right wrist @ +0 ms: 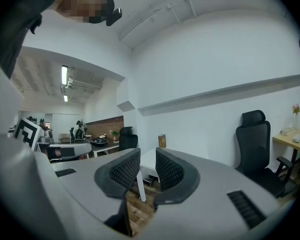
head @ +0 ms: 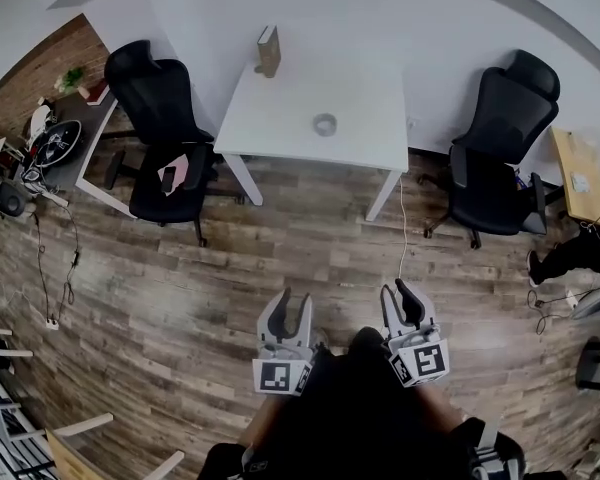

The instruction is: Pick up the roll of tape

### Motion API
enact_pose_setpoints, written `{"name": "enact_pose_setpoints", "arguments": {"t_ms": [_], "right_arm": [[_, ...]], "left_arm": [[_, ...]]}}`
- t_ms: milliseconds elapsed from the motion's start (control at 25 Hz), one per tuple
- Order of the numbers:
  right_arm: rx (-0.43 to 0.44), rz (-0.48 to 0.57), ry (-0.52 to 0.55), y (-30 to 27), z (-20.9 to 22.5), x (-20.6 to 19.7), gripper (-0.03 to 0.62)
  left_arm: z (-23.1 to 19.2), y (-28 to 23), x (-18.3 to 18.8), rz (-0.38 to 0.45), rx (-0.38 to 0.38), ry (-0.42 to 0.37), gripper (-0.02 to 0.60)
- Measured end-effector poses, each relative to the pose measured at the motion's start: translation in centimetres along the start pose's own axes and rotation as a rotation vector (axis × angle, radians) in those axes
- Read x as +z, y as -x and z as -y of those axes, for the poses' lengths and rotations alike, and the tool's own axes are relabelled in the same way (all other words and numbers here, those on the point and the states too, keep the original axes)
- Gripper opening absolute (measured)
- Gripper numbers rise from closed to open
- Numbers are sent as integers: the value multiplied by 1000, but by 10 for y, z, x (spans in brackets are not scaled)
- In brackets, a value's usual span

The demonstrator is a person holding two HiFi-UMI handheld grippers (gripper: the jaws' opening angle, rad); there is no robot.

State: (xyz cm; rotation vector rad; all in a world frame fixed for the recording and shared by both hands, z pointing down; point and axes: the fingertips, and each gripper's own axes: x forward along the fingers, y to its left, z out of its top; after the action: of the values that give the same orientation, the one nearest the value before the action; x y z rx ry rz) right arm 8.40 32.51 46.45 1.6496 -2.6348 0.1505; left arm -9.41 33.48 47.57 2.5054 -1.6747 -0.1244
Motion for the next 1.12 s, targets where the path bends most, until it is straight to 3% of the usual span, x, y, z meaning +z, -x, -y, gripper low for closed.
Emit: {"name": "enact_pose_setpoints", "arguments": {"t_ms": [400, 760, 1120], "right_arm": [[2, -40, -11, -82, 21, -16, 112], [79, -32, 4, -219, 105, 2, 112], [190, -118, 56, -349, 176, 3, 119]], "left_arm": [[-48, -61, -18, -53, -7, -18, 132], [-76, -198, 4, -42, 55, -33, 132], [-94, -320, 28, -21, 116, -35, 132]]}}
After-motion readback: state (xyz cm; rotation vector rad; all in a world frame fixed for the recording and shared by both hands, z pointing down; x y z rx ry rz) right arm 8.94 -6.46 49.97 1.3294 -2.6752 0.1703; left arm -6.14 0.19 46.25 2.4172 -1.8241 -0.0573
